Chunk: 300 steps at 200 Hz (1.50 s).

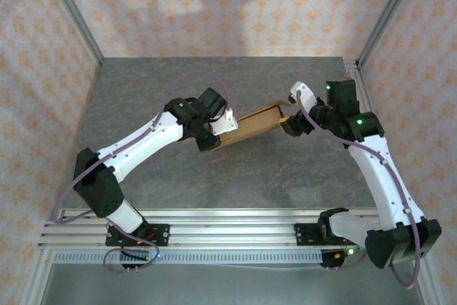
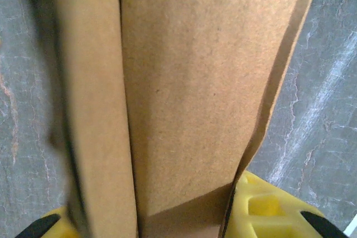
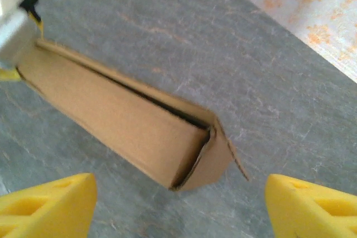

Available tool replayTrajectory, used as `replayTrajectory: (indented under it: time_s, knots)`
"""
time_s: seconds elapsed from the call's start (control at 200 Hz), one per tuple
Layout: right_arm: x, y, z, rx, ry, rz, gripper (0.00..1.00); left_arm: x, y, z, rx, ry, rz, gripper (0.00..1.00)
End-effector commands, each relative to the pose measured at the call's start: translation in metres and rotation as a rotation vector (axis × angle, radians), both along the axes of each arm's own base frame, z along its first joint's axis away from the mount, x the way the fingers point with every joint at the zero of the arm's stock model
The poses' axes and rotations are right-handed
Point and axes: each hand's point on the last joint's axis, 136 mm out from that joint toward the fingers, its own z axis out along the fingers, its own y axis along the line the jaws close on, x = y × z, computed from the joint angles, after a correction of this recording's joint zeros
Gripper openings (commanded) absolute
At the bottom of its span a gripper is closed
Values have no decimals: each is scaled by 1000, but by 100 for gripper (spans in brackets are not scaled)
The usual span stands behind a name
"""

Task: Fold the paper box

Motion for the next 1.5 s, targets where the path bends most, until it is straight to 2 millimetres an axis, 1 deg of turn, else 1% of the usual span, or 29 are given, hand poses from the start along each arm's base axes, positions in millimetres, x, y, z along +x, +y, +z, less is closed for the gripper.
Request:
replayTrajectory:
  time_s: [0.0,0.045,0.065,0.12,0.22,0.32,0.4,0.526,0.661,0.696,0.906,1.001,1.261,1.361,1.496]
  knots:
    - [-1,-3,-3,-86,0,55,72,-30,24,-20,96,188,23,33]
    - [0,-3,-1,-94,-1,59,70,-30,23,-20,98,201,19,33]
    - [4,-2,-6,-99,19,60,70,-31,23,-21,100,210,18,33]
    - [10,0,-6,-96,25,59,69,-32,23,-20,107,228,17,33]
    - [17,2,-4,-98,29,70,69,-34,25,-15,120,246,24,33]
    - [26,1,-2,-115,17,66,70,-39,32,-11,136,263,40,33]
    - [30,1,-4,-127,26,74,70,-42,34,-9,140,273,43,33]
    - [38,8,-5,-110,44,97,66,-44,34,-8,132,301,41,33]
    - [45,14,-12,-100,67,127,53,-43,34,-13,142,327,38,33]
    - [46,16,-13,-98,73,139,52,-42,34,-14,143,335,39,33]
    - [56,26,-25,-93,115,182,51,-39,34,-23,156,369,40,33]
    - [62,28,-28,-99,124,188,45,-38,34,-26,156,376,41,33]
    - [71,32,-39,-108,152,217,42,-35,33,-28,153,374,41,33]
    - [75,33,-42,-108,168,220,34,-34,32,-29,154,376,38,33]
    - [74,34,-43,-105,179,226,22,-32,29,-30,140,377,33,33]
